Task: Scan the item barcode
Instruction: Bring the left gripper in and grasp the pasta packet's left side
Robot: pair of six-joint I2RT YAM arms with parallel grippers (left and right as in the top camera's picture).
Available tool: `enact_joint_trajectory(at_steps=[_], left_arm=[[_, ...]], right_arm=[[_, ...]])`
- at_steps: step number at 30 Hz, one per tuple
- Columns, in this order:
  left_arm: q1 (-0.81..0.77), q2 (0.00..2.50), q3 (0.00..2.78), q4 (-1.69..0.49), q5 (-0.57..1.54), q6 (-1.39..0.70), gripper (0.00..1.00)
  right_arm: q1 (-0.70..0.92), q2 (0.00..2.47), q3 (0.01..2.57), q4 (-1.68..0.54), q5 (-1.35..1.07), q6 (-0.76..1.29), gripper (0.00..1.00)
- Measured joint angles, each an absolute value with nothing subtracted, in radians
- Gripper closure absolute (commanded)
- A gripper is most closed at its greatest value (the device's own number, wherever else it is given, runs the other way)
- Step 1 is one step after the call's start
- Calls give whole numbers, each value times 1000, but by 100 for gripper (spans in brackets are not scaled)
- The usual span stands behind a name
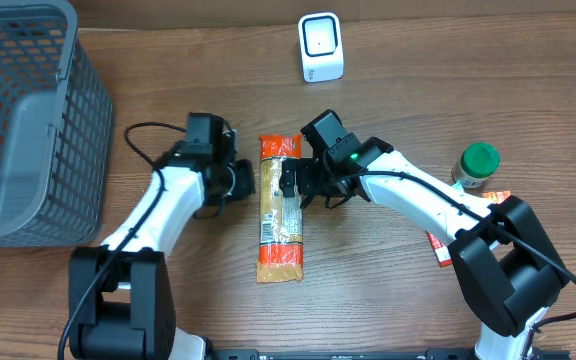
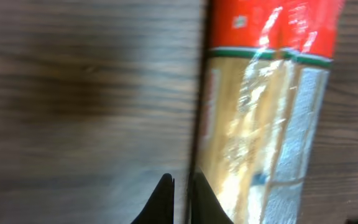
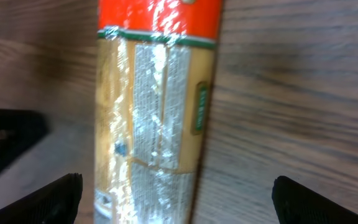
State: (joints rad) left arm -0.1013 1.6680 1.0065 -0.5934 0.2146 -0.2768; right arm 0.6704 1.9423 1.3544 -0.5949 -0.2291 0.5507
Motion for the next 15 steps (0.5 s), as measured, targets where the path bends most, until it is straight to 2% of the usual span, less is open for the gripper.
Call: enact_joint_trajectory(at_steps=[9,15], left_arm=[[-132,1681,999,-568,205,-316,96],[-138,1782,999,-533,191,-320,95]], right_arm=[[670,1996,1354,-595,-350,551,2],[650,2019,1354,-596,-421,545,5]])
